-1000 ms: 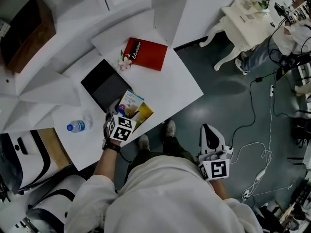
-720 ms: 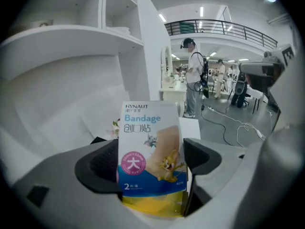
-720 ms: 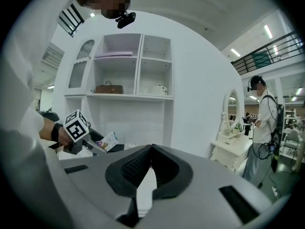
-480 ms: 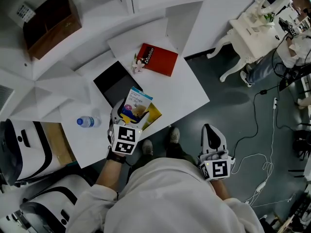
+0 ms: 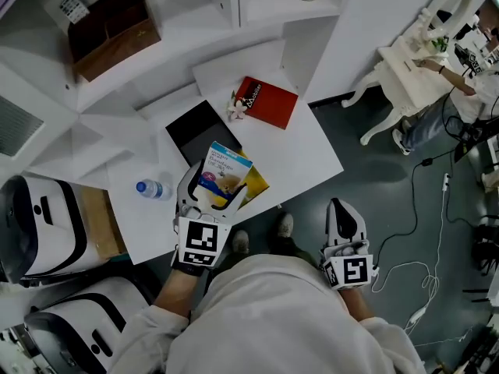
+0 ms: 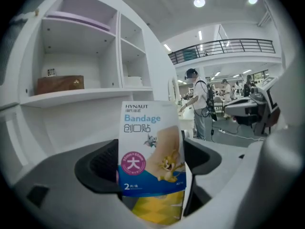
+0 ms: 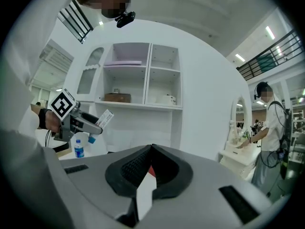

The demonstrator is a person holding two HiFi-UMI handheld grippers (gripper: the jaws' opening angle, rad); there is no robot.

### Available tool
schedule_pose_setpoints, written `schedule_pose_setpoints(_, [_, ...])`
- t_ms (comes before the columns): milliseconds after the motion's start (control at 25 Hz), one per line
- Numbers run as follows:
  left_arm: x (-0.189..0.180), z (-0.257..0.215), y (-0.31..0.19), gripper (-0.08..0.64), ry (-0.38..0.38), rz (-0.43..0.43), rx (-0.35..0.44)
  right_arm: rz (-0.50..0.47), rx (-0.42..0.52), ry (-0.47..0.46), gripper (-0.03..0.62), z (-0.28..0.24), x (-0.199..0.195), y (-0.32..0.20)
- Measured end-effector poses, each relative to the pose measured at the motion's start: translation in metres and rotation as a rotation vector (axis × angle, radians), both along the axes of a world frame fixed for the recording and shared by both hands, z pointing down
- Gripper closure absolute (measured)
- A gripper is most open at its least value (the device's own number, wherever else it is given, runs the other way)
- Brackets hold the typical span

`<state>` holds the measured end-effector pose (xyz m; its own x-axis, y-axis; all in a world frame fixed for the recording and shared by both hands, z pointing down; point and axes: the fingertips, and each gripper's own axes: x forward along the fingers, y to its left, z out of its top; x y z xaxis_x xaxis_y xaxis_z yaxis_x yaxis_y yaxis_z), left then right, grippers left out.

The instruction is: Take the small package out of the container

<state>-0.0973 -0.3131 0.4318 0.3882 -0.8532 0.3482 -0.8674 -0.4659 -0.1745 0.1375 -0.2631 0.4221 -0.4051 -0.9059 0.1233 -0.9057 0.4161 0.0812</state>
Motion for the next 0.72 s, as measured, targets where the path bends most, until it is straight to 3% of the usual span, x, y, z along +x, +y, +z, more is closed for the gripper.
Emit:
schedule_pose_setpoints(240, [0.000,-0.036,0.014,0.133,0.036,-0.011,0.101,-0.006,0.024,-0.001,0.568,-0.009,-0.002,0.002])
schedule_pose_setpoints(480, [0.001,-0.057,0.023,0.133,0.060,-0.015,0.146,-0.008,0.036,0.001,0.568,-0.015,-0.004,0.002])
schedule_pose_setpoints(720, [-0.001,-0.059,0.031,0.133,0.093,-0.047,0.114,-0.009,0.036,0.003,0.568,-0.016,-0.005,0.002])
